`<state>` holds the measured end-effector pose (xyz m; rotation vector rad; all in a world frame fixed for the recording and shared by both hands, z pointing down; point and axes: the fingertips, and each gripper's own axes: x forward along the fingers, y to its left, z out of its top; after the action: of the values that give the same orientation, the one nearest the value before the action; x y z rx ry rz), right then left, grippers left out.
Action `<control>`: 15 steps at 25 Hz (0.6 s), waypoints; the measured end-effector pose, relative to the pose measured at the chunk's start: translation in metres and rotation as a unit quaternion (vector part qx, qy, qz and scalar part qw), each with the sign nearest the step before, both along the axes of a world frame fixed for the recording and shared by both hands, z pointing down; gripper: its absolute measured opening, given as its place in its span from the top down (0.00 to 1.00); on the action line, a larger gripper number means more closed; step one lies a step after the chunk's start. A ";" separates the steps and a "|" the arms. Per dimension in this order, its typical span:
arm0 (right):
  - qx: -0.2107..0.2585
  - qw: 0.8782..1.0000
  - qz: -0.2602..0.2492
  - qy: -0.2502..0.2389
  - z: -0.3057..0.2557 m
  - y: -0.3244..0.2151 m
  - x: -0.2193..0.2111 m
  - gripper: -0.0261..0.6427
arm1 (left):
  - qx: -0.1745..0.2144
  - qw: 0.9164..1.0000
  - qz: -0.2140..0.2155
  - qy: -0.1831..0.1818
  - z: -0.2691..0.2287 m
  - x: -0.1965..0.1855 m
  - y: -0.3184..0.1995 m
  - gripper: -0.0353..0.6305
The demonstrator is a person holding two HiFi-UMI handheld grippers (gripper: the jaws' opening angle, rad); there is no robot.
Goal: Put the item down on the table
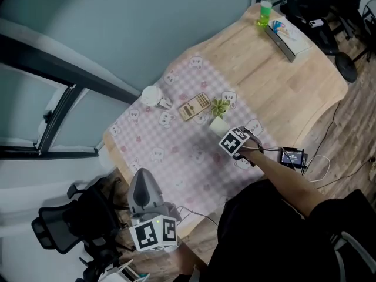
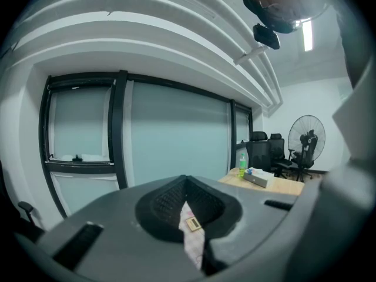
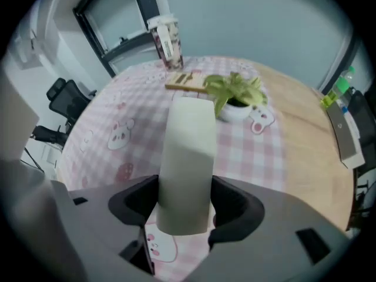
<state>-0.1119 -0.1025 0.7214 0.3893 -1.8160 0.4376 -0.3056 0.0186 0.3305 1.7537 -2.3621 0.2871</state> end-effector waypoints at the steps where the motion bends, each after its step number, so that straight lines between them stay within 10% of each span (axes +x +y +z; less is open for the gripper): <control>1: -0.001 1.000 -0.005 0.024 0.011 0.003 0.006 0.52 | -0.002 1.000 0.002 0.000 0.001 0.001 0.000 0.95; 15: -0.011 0.997 -0.019 0.080 0.023 0.005 0.010 0.52 | -0.005 1.000 0.015 -0.001 0.002 0.012 -0.007 0.95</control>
<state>-0.1021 -0.0976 0.7442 0.3635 -1.6592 0.3882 -0.2934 0.0120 0.3321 1.7874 -2.3321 0.3054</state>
